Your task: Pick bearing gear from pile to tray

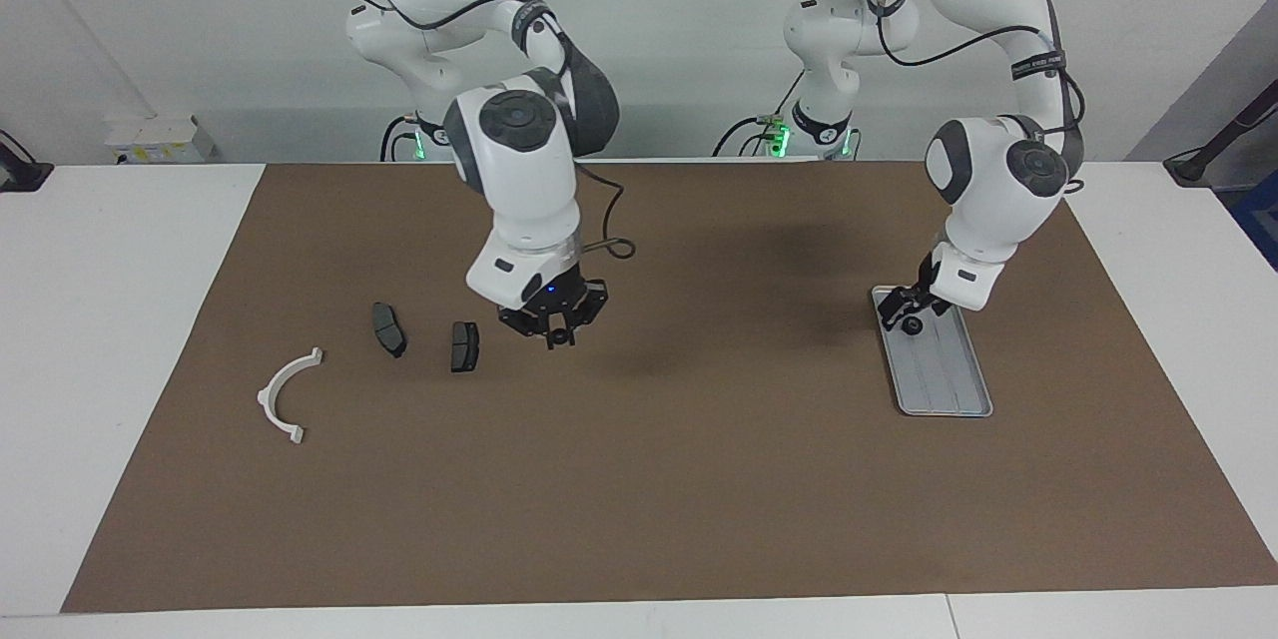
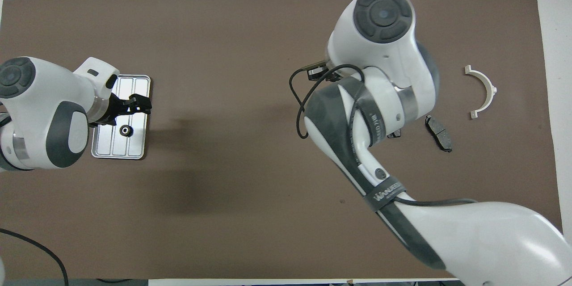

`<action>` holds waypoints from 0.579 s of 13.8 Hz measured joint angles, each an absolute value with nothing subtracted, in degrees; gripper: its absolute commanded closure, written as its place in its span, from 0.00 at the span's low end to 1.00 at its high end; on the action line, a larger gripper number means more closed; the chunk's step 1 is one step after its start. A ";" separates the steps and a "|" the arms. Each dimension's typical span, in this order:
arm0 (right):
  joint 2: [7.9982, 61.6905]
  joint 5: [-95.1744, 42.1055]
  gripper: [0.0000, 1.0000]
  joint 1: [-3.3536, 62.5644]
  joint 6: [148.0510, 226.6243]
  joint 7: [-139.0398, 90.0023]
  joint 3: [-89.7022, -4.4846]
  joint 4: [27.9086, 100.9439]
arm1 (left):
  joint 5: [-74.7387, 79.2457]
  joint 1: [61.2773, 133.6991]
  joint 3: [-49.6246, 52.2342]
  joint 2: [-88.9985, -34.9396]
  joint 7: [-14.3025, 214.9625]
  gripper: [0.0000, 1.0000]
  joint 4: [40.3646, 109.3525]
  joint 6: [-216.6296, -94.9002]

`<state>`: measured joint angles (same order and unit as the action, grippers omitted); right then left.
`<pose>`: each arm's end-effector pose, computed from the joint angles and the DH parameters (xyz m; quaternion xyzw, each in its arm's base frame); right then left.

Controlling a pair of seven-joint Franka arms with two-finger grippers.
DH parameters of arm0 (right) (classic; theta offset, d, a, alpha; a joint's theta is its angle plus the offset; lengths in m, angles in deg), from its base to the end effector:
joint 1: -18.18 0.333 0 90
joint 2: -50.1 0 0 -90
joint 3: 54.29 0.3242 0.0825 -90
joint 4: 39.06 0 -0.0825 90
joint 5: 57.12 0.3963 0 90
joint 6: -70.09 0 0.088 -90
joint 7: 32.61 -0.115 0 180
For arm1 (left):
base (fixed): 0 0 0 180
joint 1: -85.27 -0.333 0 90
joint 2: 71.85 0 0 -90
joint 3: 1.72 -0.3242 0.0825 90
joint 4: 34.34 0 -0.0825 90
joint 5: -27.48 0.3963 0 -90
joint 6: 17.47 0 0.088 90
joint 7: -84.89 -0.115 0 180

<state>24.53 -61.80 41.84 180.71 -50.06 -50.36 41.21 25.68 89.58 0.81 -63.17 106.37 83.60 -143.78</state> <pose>0.6407 0.3183 0.4544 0.9941 0.0970 0.0483 0.0061 0.5809 -0.0705 0.3555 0.9905 0.1369 -0.0065 0.0148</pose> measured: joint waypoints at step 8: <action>17.38 -65.43 1.00 51.87 186.55 -60.71 -50.47 40.17 | 25.68 93.87 0.35 -63.17 116.00 0.64 83.19 -144.33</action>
<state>17.38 -65.43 51.87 186.55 -60.71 -50.47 40.17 25.68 93.87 0.35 -63.17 116.00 83.19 -144.33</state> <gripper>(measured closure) 0.762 0.225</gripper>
